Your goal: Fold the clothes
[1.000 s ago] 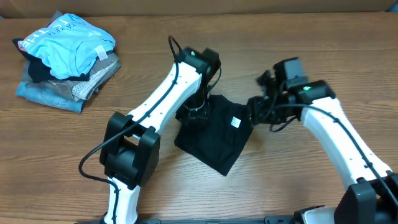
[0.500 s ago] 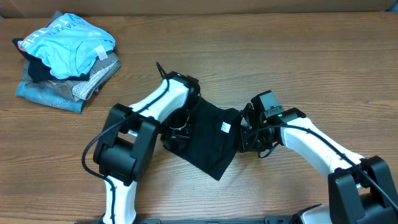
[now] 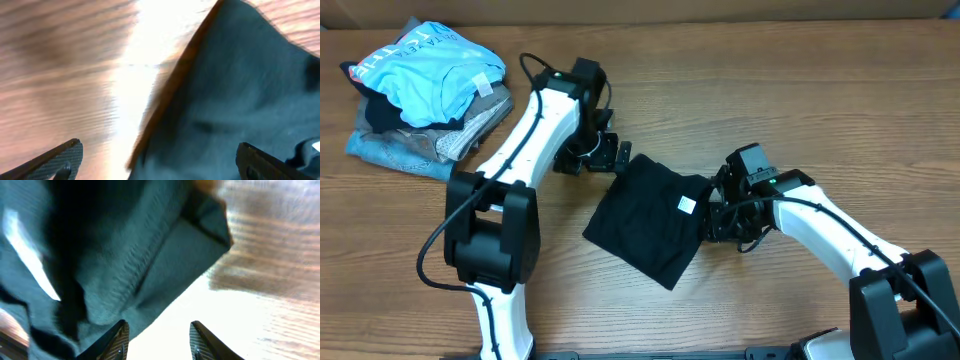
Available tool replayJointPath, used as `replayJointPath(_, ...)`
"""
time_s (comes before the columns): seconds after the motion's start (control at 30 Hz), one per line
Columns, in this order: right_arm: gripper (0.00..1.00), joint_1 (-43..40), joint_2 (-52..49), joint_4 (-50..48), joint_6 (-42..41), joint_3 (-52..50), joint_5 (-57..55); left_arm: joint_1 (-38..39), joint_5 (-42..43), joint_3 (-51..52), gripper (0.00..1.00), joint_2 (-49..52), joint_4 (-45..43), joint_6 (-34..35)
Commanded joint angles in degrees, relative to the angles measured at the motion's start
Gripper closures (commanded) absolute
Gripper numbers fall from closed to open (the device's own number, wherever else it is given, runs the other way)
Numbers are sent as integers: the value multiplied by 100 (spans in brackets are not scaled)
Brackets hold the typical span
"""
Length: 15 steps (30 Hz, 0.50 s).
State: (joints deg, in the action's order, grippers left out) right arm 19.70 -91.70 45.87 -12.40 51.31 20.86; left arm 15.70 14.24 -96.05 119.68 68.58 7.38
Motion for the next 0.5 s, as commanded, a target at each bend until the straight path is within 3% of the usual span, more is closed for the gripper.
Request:
replayJointPath(0.0, 56, -33, -2, -37, -9, 251, -20, -66, 1390, 535, 0, 98, -358, -592)
replayJointPath(0.13, 56, -33, -2, -68, -9, 251, -22, 42, 2267, 1064, 0, 258, -780, -793)
replayJointPath(0.27, 55, -33, -2, -133, -11, 251, -22, 245, 2632, 1353, 0, 337, -780, -1172)
replayJointPath(0.33, 55, -33, -2, -188, -116, 251, -22, 367, 2468, 1453, 17, 376, -822, -1172)
replayJointPath(0.4, 56, -33, -2, -219, -140, 251, -24, 435, 2463, 1523, 47, 378, -966, -1198)
replayJointPath(0.47, 58, -35, -2, -214, -140, 258, -24, 483, 2479, 1523, 85, 378, -1029, -1434)
